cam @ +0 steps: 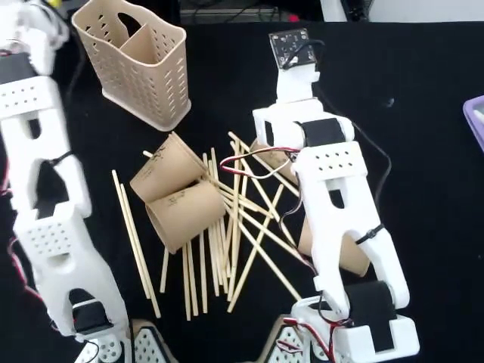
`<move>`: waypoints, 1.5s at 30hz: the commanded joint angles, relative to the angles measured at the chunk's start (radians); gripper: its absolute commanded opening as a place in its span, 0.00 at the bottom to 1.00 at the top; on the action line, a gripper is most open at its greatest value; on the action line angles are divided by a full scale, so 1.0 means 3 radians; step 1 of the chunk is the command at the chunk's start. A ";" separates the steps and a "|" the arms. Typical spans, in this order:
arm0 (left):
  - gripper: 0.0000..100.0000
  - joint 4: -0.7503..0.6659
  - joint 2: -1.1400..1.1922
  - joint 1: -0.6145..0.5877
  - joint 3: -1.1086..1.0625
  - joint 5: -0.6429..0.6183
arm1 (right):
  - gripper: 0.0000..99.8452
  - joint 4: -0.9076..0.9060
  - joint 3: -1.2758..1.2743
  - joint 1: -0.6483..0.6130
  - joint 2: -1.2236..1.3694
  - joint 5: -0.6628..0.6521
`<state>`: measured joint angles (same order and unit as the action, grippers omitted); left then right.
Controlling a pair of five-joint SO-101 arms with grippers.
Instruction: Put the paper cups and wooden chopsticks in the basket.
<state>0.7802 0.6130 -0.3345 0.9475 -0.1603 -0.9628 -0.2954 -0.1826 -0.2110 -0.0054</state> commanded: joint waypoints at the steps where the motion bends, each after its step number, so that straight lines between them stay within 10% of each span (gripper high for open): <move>1: 0.20 -0.0184 0.0153 0.0187 0.0212 0.0251 | 0.20 -0.0066 0.0161 -0.0066 -0.0033 0.0005; 8: 0.19 -0.0169 0.0378 0.0274 0.0335 0.0297 | 0.20 -0.0082 0.0161 -0.0205 -0.0038 0.0005; 15: 0.02 0.0675 0.0358 0.0299 0.0361 0.0302 | 0.20 -0.0051 0.0161 -0.0205 -0.0013 0.0026; 30: 0.03 0.2302 0.0399 0.0703 0.1271 0.0276 | 0.14 0.0143 0.0187 -0.0276 -0.0038 0.0133; 45: 0.03 0.2516 0.0399 0.0713 0.1353 0.0271 | 0.25 0.0675 0.0141 -0.0706 -0.0018 0.0655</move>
<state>1.5213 0.7388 -0.1350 1.3126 -0.0790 -0.7956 -0.2954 -0.3790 -0.2110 0.1649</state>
